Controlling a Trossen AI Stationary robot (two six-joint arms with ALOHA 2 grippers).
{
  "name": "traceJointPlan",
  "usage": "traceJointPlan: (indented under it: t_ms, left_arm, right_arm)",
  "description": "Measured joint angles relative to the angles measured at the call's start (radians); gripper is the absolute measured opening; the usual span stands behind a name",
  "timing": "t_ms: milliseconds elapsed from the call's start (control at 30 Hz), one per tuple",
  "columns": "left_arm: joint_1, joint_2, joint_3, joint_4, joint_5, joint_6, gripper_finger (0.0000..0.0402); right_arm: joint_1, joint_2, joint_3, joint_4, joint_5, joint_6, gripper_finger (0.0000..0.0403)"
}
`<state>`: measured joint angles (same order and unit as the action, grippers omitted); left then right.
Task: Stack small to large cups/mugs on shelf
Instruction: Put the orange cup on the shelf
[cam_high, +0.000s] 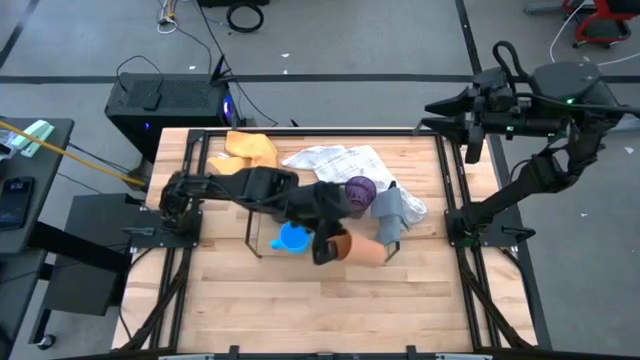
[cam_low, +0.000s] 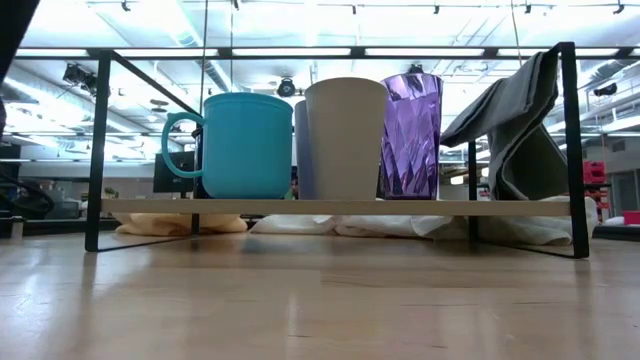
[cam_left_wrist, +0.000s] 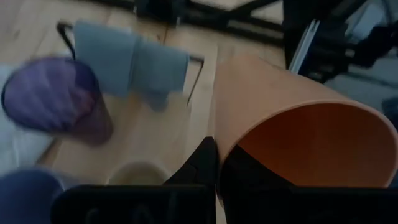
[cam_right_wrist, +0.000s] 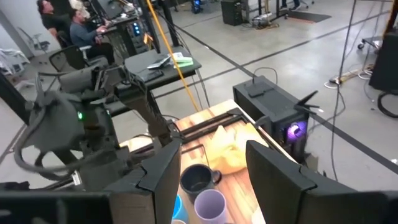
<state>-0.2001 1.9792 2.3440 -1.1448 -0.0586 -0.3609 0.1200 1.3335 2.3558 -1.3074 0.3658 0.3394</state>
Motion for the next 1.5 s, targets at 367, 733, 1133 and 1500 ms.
traceJointPlan:
  t_ms: [367,733,1133,1500]
  left_arm:
    - [0.120,0.027,-0.001,0.234,0.052,0.032,0.0010]
    - [0.151,0.079,-0.001,0.179,0.071,0.069,0.0010]
    - [0.145,0.095,-0.001,0.124,0.018,0.098,0.0010]
    - [0.210,0.088,0.009,-0.009,-0.080,0.034,0.0010]
  right_arm:
    - [0.000,-0.015,0.000,-0.025,0.023,-0.007,0.0187]
    - [0.000,-0.015,0.000,-0.040,0.023,-0.002,0.0187]
    - [0.000,0.022,-0.003,-0.269,-0.023,0.178,0.0187]
    - [-0.003,0.051,-0.013,-0.264,0.094,0.289,0.0181]
